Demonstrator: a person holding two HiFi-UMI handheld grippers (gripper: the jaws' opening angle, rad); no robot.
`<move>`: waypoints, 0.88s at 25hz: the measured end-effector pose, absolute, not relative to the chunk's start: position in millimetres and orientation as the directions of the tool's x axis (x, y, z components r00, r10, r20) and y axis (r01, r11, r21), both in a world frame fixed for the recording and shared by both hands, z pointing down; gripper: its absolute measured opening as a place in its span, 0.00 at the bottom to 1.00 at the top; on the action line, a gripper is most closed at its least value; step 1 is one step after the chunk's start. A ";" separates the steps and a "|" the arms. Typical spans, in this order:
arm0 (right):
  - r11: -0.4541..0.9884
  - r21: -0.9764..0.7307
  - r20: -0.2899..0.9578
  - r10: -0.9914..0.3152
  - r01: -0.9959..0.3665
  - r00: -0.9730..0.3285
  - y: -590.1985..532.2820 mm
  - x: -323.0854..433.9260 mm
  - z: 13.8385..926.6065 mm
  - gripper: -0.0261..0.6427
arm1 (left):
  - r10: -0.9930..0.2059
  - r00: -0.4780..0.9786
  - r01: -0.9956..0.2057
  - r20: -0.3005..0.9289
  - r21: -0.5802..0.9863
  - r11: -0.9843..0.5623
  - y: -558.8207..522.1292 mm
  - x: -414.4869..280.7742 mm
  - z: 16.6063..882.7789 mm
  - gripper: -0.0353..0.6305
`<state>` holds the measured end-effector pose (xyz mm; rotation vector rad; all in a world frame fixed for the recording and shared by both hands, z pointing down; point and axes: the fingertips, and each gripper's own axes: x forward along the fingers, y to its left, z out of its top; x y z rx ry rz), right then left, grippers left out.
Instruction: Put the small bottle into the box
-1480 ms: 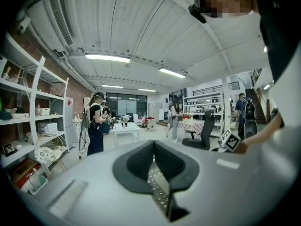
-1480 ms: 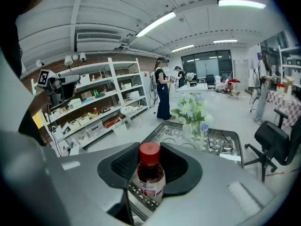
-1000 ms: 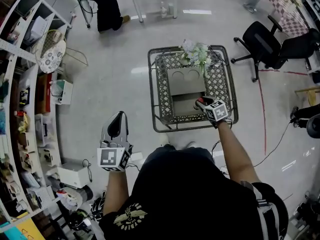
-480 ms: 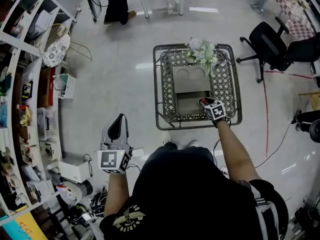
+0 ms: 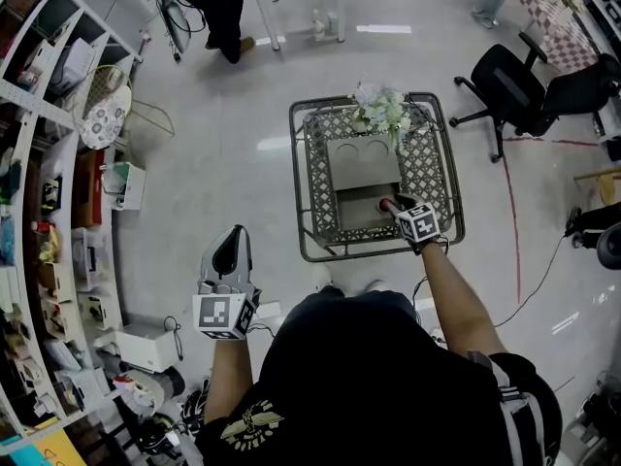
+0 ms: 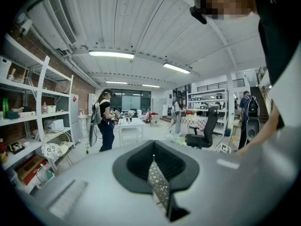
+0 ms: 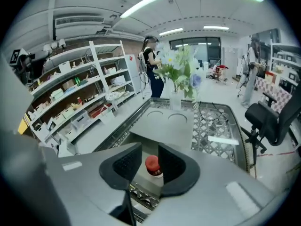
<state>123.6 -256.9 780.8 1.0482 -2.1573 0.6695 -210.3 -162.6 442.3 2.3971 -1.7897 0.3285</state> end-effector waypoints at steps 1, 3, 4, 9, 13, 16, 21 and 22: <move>0.553 -0.147 0.710 -0.519 -0.820 -0.477 -257.6 125.6 767.1 0.18 | -0.928 0.280 -0.956 0.244 -0.019 -0.293 -165.1 -208.4 441.1 0.05; 0.556 -0.123 0.663 -0.570 -0.822 -0.485 -258.4 131.6 740.0 0.05 | -0.927 0.295 -0.952 0.232 -0.008 -0.305 -168.7 -202.1 440.3 0.05; 0.556 -0.120 0.634 -0.594 -0.823 -0.494 -257.5 134.6 728.0 0.05 | -0.925 0.303 -0.950 0.228 -0.006 -0.312 -169.5 -198.5 440.7 0.05; 0.520 -0.119 0.515 -0.696 -0.846 -0.501 -245.3 152.0 667.2 0.05 | -0.913 0.344 -0.935 0.217 -0.004 -0.354 -176.2 -180.6 441.3 0.05; 0.503 -0.122 0.447 -0.742 -0.856 -0.500 -234.6 164.3 617.8 0.05 | -0.911 0.371 -0.928 0.179 0.048 -0.369 -183.7 -170.0 430.3 0.05; 0.502 -0.108 0.391 -0.772 -0.858 -0.501 -228.3 171.5 584.1 0.05 | -0.910 0.383 -0.924 0.160 0.068 -0.377 -187.0 -162.1 428.3 0.05; 0.511 -0.093 0.301 -0.804 -0.855 -0.513 -215.7 175.7 533.2 0.05 | -0.904 0.401 -0.916 0.150 0.062 -0.396 -190.6 -154.8 427.1 0.05; 0.517 -0.089 0.289 -0.805 -0.852 -0.518 -213.4 175.5 522.9 0.05 | -0.903 0.405 -0.914 0.145 0.071 -0.398 -191.1 -154.0 425.6 0.05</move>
